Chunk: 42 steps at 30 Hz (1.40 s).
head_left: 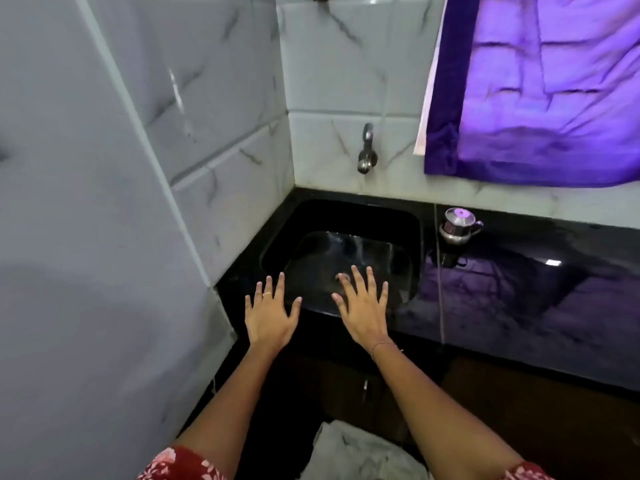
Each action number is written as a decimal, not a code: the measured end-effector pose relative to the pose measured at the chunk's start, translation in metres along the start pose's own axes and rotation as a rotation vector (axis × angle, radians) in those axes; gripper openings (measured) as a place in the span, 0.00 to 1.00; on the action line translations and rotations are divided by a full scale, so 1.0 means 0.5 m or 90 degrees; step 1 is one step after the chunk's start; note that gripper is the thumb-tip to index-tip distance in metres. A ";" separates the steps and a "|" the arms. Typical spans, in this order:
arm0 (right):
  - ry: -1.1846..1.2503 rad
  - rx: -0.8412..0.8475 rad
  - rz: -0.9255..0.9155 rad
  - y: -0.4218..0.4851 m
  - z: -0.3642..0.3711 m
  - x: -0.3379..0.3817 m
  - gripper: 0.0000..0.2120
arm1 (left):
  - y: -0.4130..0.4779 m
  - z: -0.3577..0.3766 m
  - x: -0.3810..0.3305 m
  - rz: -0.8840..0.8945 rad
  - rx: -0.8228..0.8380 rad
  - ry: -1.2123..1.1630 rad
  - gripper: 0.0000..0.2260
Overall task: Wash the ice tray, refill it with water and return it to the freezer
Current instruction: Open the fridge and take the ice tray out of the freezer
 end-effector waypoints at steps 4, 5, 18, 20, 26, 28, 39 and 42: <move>0.001 0.044 -0.045 -0.049 0.034 0.023 0.43 | -0.065 0.007 0.090 -0.075 0.050 0.033 0.30; 0.010 0.055 -0.058 -0.059 0.044 0.031 0.44 | -0.083 0.009 0.109 -0.094 0.057 0.037 0.30; 0.011 0.260 -0.338 -0.155 0.120 0.086 0.32 | -0.351 0.046 0.141 -0.380 0.087 0.001 0.30; 0.010 0.288 -0.380 -0.169 0.133 0.087 0.29 | -0.396 0.059 0.136 -0.439 0.082 -0.011 0.31; 0.020 0.378 -0.506 -0.238 0.172 0.101 0.25 | -0.547 0.094 0.103 -0.593 0.057 -0.057 0.31; 0.020 0.400 -0.558 -0.266 0.180 0.110 0.25 | -0.599 0.102 0.092 -0.652 0.046 -0.067 0.31; 0.011 0.497 -0.815 -0.464 0.185 0.203 0.25 | -0.861 0.120 0.016 -0.936 -0.039 -0.106 0.31; 0.013 0.521 -0.886 -0.531 0.182 0.237 0.25 | -0.927 0.111 0.002 -1.003 -0.068 -0.118 0.31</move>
Point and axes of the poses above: each hand's wrist, its own y-axis towards the middle knuckle, its own z-axis out of the palm, x = y × z, the point moved 1 cm from there along y, towards the middle knuckle, and after that the axes turned 4 degrees about -y, right-handed, at the moved point
